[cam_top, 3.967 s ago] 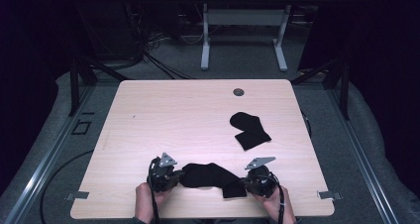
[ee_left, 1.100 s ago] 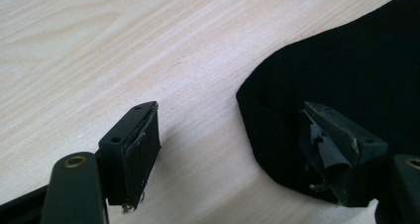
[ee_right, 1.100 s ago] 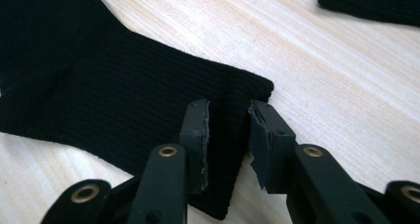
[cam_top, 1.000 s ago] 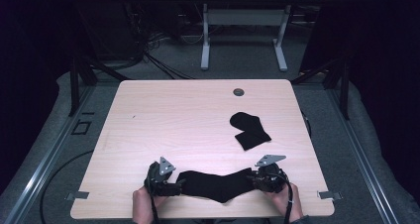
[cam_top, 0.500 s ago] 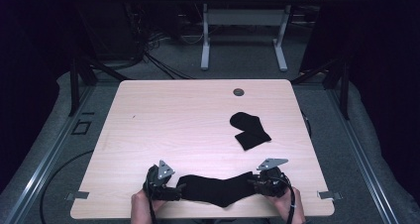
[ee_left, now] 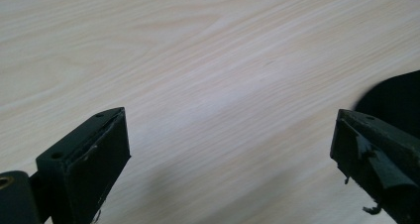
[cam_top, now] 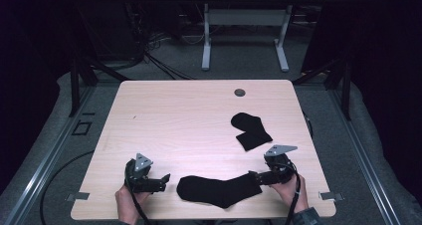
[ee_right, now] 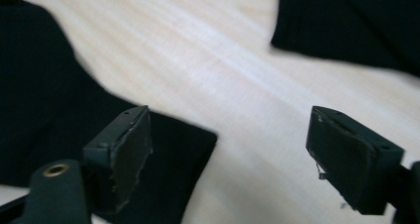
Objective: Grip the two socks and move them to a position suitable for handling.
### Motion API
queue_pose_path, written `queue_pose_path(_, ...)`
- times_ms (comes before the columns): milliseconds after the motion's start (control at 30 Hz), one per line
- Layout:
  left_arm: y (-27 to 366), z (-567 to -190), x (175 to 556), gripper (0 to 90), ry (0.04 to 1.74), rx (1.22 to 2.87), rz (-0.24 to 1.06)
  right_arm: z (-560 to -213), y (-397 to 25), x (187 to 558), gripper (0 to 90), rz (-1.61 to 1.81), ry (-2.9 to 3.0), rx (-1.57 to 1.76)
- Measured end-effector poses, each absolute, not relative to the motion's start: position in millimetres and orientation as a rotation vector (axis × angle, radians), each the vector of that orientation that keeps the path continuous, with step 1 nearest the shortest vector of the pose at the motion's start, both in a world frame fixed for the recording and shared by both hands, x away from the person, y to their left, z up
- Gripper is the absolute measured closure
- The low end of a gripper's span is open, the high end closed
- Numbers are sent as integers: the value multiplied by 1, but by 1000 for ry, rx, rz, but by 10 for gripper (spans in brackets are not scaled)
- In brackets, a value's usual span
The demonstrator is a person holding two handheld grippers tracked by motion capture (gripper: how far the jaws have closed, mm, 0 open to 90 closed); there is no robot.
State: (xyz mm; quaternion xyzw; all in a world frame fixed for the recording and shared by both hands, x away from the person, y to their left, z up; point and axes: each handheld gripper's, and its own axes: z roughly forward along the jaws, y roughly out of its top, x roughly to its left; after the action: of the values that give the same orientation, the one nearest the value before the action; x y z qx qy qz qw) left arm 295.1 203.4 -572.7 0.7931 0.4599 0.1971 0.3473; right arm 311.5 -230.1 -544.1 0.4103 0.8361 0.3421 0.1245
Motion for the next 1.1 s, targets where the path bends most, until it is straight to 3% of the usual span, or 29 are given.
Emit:
queue_pose_path(333,214,-591,299,1,1250,2076,517,-537,-233,349,5,1004,2410,1225)
queue_pose_path(433,214,-592,300,0,1248,2075,512,-537,-234,360,9,991,2400,1235)
queue_pose_path(1100,213,-593,301,0,1239,2066,522,-547,-226,440,281,866,2385,1299)
